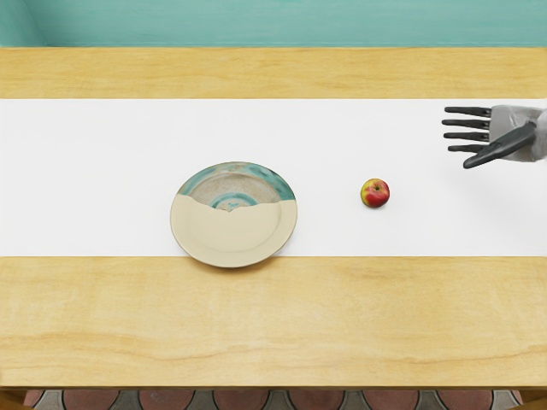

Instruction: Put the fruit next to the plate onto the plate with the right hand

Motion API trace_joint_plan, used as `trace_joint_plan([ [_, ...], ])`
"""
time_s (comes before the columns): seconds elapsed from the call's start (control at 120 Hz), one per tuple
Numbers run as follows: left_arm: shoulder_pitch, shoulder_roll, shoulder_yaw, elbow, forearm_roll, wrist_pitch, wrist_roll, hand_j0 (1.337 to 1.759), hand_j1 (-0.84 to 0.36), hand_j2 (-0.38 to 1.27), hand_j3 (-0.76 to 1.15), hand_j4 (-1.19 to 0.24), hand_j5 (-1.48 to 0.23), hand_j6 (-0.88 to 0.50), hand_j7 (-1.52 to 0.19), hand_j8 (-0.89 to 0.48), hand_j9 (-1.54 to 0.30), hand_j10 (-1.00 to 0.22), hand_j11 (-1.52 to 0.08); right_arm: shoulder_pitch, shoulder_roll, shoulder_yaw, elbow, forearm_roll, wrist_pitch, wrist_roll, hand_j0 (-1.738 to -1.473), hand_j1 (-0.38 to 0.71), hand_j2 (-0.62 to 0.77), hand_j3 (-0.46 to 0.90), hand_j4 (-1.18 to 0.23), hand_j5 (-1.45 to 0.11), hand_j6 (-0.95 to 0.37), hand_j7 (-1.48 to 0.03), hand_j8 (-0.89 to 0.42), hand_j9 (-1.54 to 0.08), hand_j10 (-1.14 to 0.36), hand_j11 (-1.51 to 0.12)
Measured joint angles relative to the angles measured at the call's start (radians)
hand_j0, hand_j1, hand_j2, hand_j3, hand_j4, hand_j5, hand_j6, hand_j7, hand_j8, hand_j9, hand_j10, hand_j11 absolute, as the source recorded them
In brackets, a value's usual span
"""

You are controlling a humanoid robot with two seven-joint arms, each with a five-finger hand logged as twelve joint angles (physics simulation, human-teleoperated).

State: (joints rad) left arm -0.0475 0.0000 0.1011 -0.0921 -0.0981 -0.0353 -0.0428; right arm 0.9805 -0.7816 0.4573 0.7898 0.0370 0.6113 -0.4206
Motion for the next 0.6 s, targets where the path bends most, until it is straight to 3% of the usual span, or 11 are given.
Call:
trace_joint_plan([
  [0.375, 0.0, 0.0, 0.0, 0.0, 0.0, 0.0, 0.0, 1.658, 0.07, 0.05, 0.0, -0.23, -0.3, -0.23, -0.3, -0.23, -0.3, -0.23, -0.3, 0.078, 0.108, 0.01, 0.037, -0.001, 0.0, -0.001, -1.658, -0.31, -0.01, 0.0, -0.03, -0.04, -0.03, -0.05, -0.03, -0.04, -0.03, -0.04],
  [0.533, 0.0, 0.0, 0.0, 0.0, 0.0, 0.0, 0.0, 1.658, 0.07, 0.05, 0.0, -0.23, -0.3, -0.23, -0.3, -0.23, -0.3, -0.23, -0.3, 0.097, 0.094, 0.011, 0.074, -0.064, 0.0, -0.005, -1.658, -0.31, -0.01, 0.0, -0.03, -0.05, -0.03, -0.05, -0.03, -0.05, -0.03, -0.05],
  [0.6, 0.0, 0.0, 0.0, 0.0, 0.0, 0.0, 0.0, 1.658, 0.07, 0.05, 0.0, -0.23, -0.3, -0.23, -0.3, -0.23, -0.3, -0.23, -0.3, 0.104, 0.07, 0.02, 0.125, -0.139, 0.0, -0.008, -1.658, -0.31, -0.01, 0.0, -0.04, -0.05, -0.03, -0.05, -0.03, -0.05, -0.04, -0.05],
])
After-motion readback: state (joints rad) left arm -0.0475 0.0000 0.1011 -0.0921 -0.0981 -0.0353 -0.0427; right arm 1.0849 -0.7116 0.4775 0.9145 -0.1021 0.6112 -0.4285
